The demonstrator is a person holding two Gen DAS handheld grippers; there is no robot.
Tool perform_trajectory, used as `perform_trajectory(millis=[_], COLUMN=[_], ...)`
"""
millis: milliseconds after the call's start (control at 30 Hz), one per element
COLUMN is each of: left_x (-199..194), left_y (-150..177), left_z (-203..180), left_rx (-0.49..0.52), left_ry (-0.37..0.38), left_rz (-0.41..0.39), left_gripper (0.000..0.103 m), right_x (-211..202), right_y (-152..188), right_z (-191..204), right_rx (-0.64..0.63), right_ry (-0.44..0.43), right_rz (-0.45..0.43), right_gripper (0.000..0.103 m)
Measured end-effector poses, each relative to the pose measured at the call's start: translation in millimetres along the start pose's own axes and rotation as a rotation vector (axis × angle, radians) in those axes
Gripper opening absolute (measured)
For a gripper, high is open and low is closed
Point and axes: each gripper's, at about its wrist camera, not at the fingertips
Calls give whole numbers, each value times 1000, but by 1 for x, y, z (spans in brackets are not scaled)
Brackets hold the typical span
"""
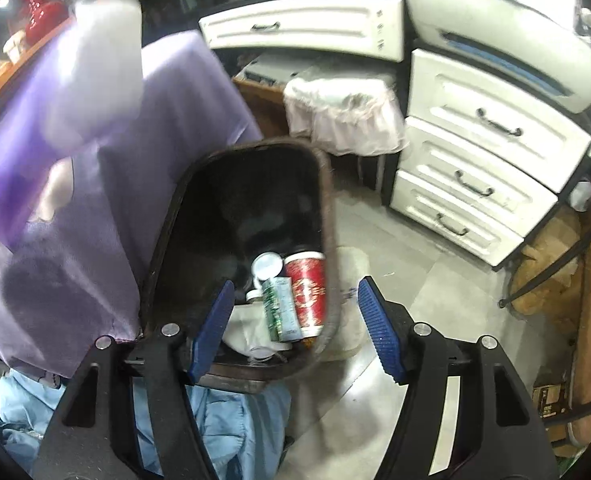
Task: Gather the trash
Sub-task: 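Open the left tool to drop the purple packet into the bin, then move both tools back over the table toward the remaining trash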
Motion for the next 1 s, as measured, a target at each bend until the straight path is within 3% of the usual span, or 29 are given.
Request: perform_trajectory(millis=[333,600,833,900,967,1000], left_x=[43,79,99,102,102,100], left_y=[10,21,27,28,29,29], left_z=[-23,-34,-34,-36,-38,-38], left_rx=[13,9,-54,-63,-62,-62], left_ry=[8,-47,-78,-78,-81,-79], left_rz=[88,148,199,205,195,176], left_gripper=[13,13,15,28,71,75], right_x=[-43,-49,-47,-47,-47,-47], right_y=[4,8,8,8,7,7], right_z=[-43,-52,-49,-47,-46,-45], right_rx=[88,107,105,101,97,97], right_ry=[57,53,47,48,49,49], right_rz=[-77,-87,-83,-84,-84,-84], right_gripper=[65,65,65,67,68,68])
Point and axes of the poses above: each gripper's, at about its wrist camera, not at the fingertips, and x roughly the way its jaws point, z to its left, y to its underside, and after that the axes turned 1 degree about z, right-handed
